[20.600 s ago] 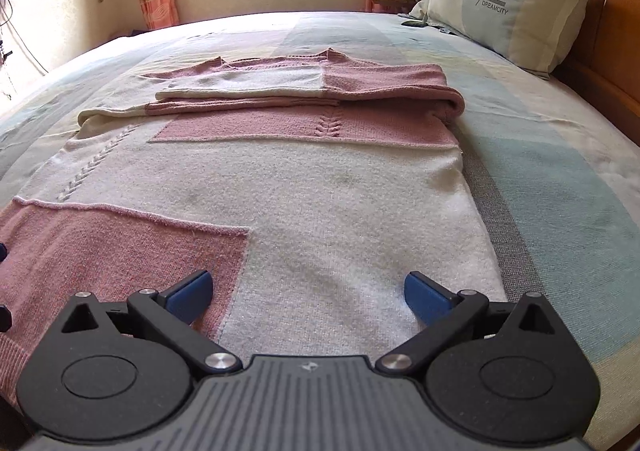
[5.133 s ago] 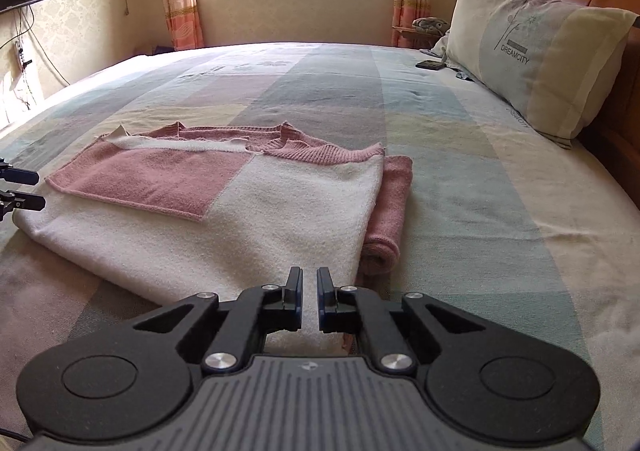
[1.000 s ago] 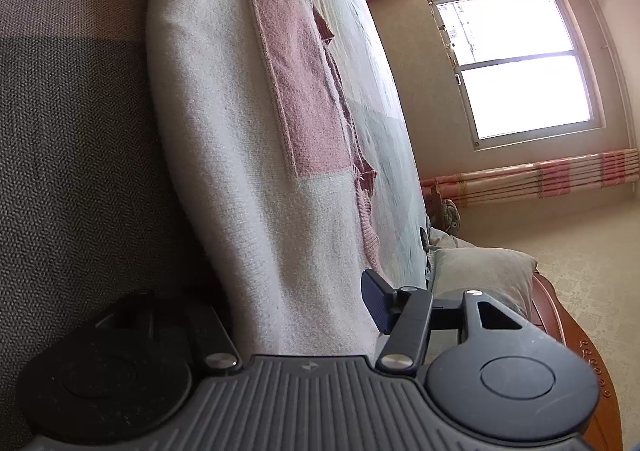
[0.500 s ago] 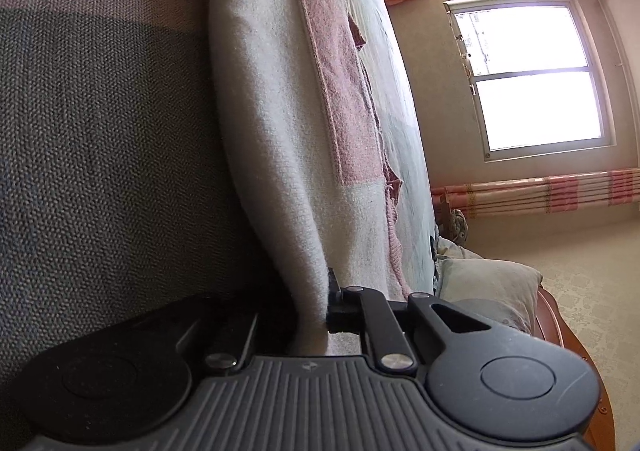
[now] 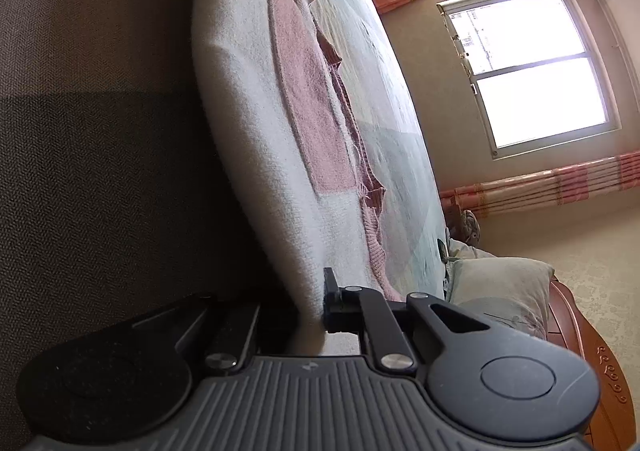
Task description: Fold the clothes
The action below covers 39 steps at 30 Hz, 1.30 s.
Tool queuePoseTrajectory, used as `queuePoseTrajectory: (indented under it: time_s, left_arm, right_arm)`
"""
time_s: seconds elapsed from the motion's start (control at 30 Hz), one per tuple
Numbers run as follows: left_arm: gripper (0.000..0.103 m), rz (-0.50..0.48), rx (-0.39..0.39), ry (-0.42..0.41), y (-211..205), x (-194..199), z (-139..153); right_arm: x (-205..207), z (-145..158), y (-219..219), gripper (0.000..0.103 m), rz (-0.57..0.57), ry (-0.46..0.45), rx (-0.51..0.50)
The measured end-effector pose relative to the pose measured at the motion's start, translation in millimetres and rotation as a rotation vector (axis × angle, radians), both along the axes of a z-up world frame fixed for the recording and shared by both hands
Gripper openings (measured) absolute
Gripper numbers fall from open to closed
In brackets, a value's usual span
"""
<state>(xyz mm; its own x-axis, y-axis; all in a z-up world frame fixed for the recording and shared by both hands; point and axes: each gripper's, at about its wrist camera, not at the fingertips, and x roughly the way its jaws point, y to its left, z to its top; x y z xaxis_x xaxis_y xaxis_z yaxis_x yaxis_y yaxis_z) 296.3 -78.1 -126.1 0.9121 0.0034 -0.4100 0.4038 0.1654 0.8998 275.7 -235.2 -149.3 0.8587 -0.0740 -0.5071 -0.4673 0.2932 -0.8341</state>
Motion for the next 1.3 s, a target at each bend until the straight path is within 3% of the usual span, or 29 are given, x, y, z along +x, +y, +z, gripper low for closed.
queuePoseTrajectory:
  time_s: [0.2, 0.67, 0.83, 1.03, 1.1, 1.23, 1.3]
  left_arm:
    - [0.008, -0.015, -0.006, 0.016, 2, -25, 14]
    - [0.008, -0.058, -0.010, 0.074, 12, -138, 29]
    - [0.008, -0.075, -0.009, 0.099, 14, -179, 32]
    - [0.008, -0.090, -0.015, 0.200, 19, -197, 20]
    - [0.009, -0.105, -0.047, 0.255, 25, -201, 27]
    - [0.015, -0.062, -0.184, 0.375, 45, -193, 60]
    - [0.016, -0.013, -0.283, 0.372, 56, -180, 84]
  right_arm:
    - [-26, 14, 4, 0.013, 0.012, 0.017, 0.009]
    - [-115, 37, 10, 0.013, 0.040, 0.078, 0.022]
    - [-143, 37, 10, 0.013, 0.052, 0.104, 0.025]
    - [-149, 20, 12, 0.014, 0.055, 0.161, -0.002]
    - [-149, 21, 11, 0.014, 0.047, 0.202, 0.016]
    - [-154, 39, -7, 0.020, 0.047, 0.301, 0.037]
    - [-158, 51, -18, 0.021, 0.040, 0.335, 0.055]
